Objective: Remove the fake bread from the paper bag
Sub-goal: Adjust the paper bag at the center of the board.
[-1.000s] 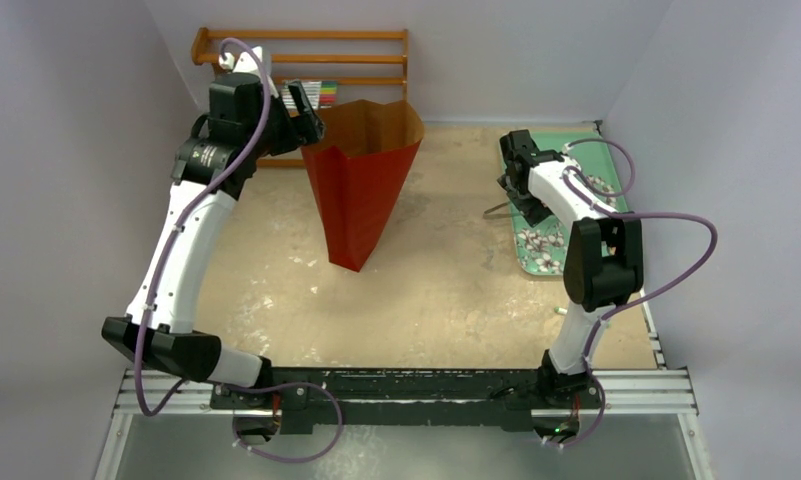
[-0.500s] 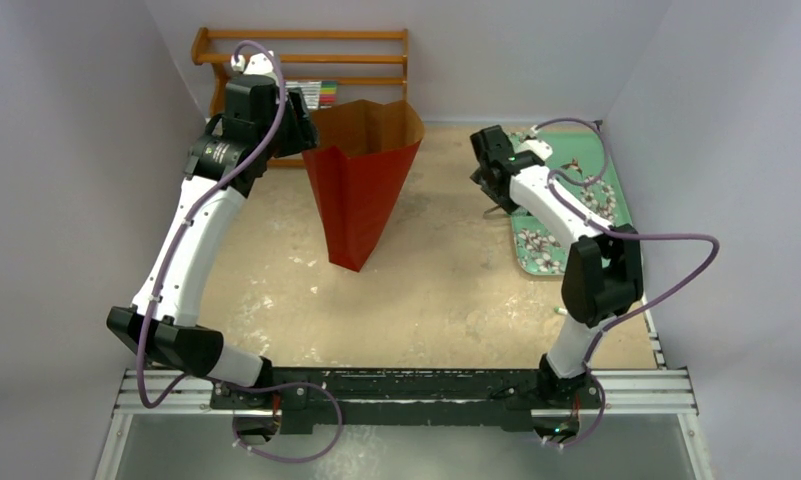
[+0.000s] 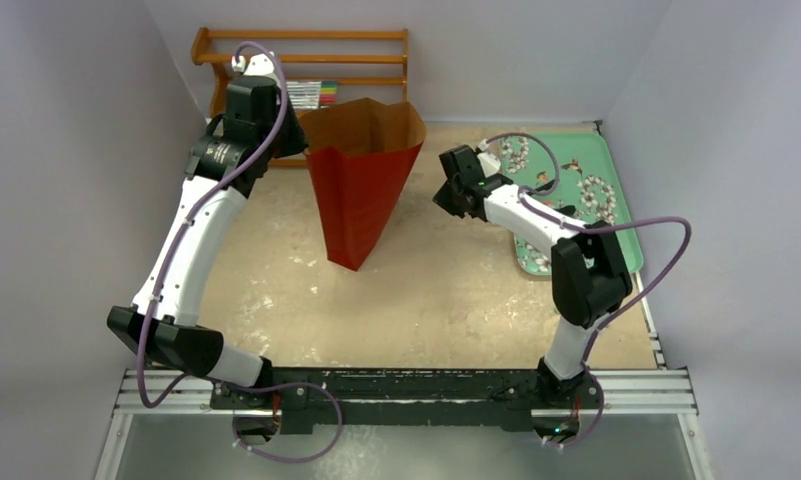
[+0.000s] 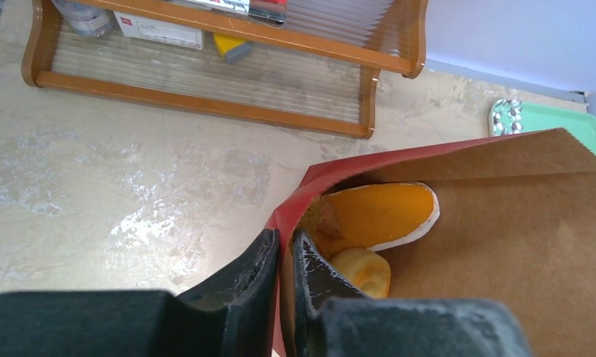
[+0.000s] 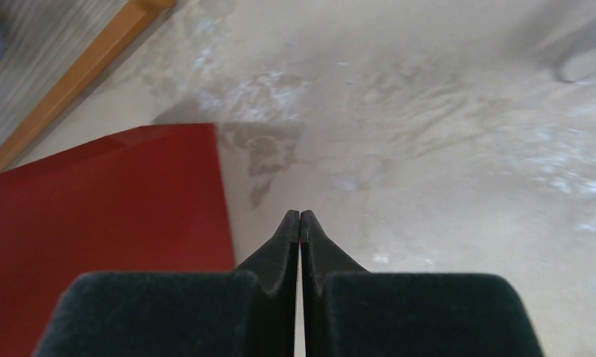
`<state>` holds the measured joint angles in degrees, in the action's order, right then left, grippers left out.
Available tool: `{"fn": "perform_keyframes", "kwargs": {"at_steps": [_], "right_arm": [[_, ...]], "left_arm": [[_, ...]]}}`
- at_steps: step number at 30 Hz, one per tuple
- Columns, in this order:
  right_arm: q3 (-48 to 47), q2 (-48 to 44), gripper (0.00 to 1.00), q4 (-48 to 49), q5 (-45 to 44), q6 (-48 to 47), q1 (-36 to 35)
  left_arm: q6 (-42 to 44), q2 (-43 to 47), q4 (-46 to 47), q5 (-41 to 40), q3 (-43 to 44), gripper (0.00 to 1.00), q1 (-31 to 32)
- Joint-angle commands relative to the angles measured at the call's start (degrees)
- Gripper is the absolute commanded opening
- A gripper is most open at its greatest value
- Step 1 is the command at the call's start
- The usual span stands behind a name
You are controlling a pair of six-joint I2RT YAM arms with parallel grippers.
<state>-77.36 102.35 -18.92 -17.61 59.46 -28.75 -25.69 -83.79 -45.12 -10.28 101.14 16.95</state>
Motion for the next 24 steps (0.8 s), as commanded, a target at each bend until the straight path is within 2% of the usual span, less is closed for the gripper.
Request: {"fn": "perform_keyframes", "kwargs": {"at_steps": [1,5,24], "right_arm": [[-0.9,2.7,0.00,9.5,6.8,0.3,-1.5],[-2.8,6.8,0.00,11.5,9.6,1.7,-2.4],[-8.4,20.5,0.00,26.3,27.2,4.8,-5.5]], "left_arm": [[1.0,1.3,2.0,0.6,-1.3,0.08,0.3],[1.2,2.0,2.2,1.3,-1.7,0.00,0.5],[0.7,11.2,5.2,0.3,-4.4,0.00,3.8]]}}
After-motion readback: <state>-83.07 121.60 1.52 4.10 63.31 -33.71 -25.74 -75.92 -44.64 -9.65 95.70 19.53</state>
